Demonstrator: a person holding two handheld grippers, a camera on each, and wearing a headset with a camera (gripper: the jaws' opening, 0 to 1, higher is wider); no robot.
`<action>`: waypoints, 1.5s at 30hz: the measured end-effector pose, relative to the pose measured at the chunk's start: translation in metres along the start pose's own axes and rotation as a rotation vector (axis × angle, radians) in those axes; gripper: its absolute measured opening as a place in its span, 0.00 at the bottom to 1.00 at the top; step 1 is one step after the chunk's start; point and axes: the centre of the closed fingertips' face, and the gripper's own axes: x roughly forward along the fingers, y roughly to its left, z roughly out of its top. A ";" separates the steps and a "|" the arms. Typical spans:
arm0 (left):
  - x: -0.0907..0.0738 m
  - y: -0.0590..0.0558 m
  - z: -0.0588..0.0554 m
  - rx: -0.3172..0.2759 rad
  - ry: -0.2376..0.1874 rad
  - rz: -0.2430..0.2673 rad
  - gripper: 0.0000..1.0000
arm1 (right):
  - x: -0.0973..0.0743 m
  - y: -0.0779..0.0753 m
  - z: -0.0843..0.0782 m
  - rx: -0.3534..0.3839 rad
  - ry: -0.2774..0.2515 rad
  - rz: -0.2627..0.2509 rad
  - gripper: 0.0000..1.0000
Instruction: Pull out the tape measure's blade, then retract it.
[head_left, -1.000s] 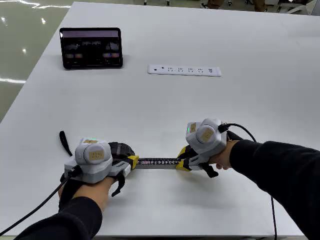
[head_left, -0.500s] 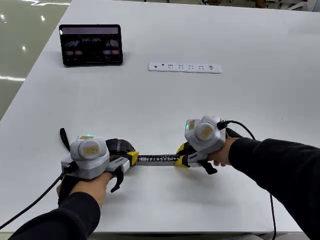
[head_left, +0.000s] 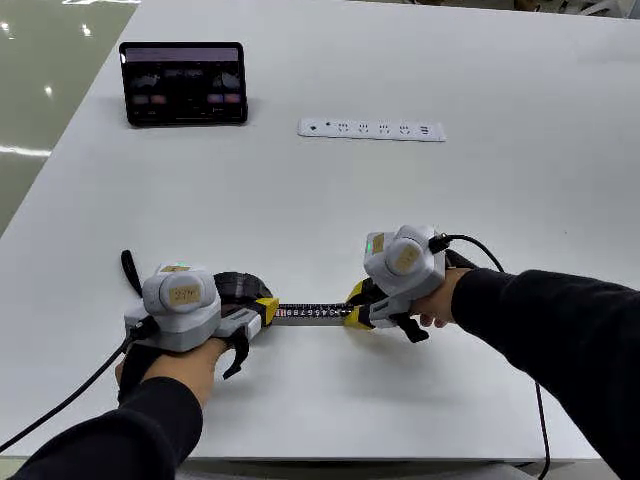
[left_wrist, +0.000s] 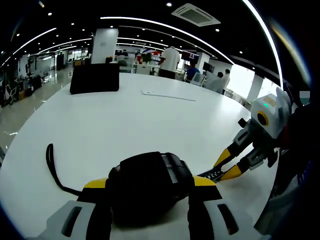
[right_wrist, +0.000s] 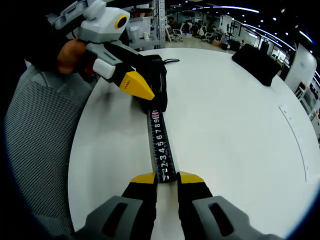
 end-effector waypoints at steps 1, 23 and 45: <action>0.000 0.000 0.000 -0.001 0.001 0.000 0.57 | 0.000 0.000 0.001 -0.001 0.000 0.001 0.11; 0.000 0.000 0.000 -0.014 0.002 -0.001 0.57 | 0.009 0.002 0.015 0.011 -0.025 0.005 0.11; 0.001 0.001 0.001 -0.024 0.001 -0.005 0.57 | 0.016 0.003 0.026 -0.005 -0.034 0.021 0.11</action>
